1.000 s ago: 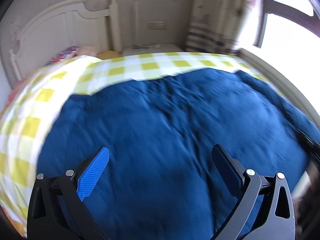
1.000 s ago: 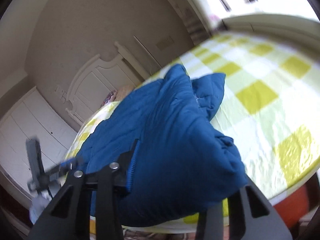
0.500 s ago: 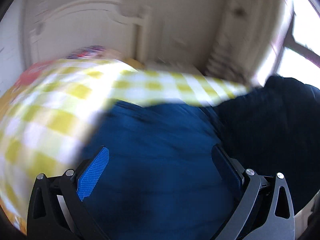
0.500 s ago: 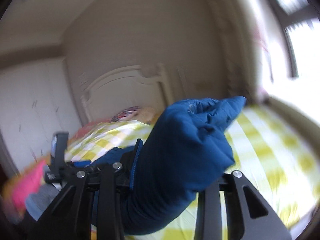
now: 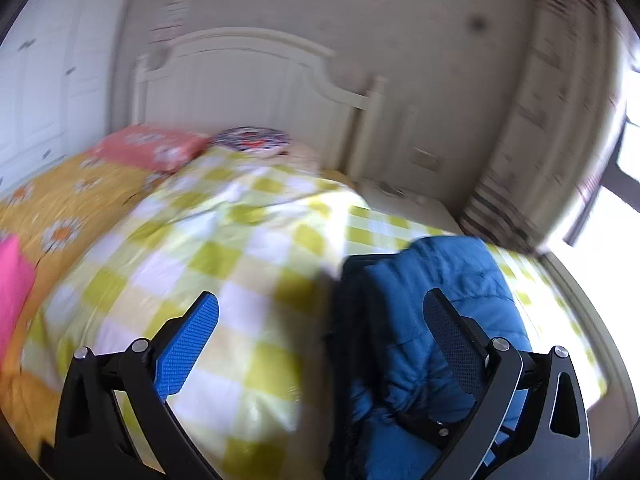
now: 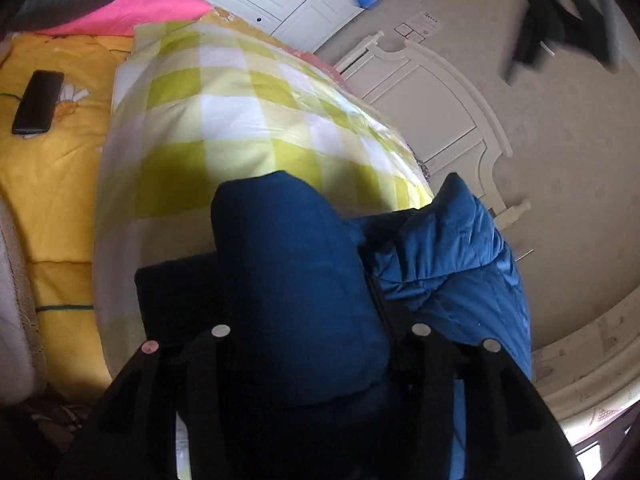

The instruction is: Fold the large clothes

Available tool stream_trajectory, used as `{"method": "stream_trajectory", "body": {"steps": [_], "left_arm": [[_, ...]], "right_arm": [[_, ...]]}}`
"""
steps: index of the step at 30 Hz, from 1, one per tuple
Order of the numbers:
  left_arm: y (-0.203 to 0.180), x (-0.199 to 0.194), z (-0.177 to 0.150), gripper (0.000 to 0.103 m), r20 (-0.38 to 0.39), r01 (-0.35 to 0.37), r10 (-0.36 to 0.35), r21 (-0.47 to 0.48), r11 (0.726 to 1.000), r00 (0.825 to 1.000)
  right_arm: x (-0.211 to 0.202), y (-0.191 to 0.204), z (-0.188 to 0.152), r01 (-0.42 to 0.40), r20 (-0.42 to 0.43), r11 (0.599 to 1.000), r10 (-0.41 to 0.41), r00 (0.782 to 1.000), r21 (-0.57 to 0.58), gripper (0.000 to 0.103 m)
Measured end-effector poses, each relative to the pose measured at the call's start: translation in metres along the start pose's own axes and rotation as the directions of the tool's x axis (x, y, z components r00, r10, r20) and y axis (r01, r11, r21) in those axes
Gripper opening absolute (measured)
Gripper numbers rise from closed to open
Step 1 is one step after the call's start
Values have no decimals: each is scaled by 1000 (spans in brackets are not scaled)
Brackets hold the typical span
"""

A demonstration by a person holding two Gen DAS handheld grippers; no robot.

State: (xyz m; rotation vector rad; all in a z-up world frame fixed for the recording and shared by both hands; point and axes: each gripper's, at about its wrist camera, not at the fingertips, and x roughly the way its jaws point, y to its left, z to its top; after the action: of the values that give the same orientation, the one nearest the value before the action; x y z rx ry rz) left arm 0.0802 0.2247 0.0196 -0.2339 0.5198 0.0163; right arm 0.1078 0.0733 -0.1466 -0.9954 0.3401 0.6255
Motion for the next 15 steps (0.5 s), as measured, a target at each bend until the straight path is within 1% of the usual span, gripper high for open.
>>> {"method": "stream_trajectory", "body": {"steps": [1,2,4,5,6,7,8,9,10,11,12,13,14,15], "left_arm": [[-14,8,7,98,-11,27,-26,42,999,1000],[-25,16,13,98,-21,51,-50,71,996,999],[-53,39,28,98,-60,124,-117,131,984,991],[-72,57,36,98,-105,185,-169,159,970,980],[-90,78,42,98,-161,242,-214,177,954,963],[-101,93,43,98,-196,264,-227,193,945,954],[-118,118,42,98,-237,252,-194,247,936,952],[-128,139,38,98,-261,217,-140,294,931,955],[-133,162,31,99,-291,179,-80,333,926,953],[-133,193,17,99,-339,157,-26,365,917,940],[-126,216,6,99,-391,216,-76,328,920,917],[-116,224,4,99,-400,246,-124,271,930,908],[-104,230,3,99,-411,258,-156,205,944,898],[-100,229,2,99,-406,250,-152,200,947,901]], "right_arm": [[-3,-4,-7,-16,11,1000,16,1000,17,46],[-6,-4,-8,-17,15,1000,17,1000,15,46],[-6,0,-11,-6,17,1000,6,1000,-4,48],[-5,3,-9,4,13,1000,-4,1000,-16,49],[-4,7,-6,11,11,1000,-11,1000,-24,49],[-4,9,-4,10,10,1000,-10,1000,-22,50],[-6,10,-1,4,13,1000,-4,1000,-16,51],[-7,9,-3,-5,21,1000,6,1000,-11,55],[-12,8,-5,-19,33,1000,19,999,-11,59],[-18,8,-8,-39,45,999,40,998,-14,63],[-30,5,-11,-91,61,996,92,994,-19,67],[-40,1,-14,-129,72,992,130,989,-12,68],[-52,-8,-18,-180,95,984,178,979,14,67],[-65,-21,-24,-234,133,971,225,965,58,65]]}}
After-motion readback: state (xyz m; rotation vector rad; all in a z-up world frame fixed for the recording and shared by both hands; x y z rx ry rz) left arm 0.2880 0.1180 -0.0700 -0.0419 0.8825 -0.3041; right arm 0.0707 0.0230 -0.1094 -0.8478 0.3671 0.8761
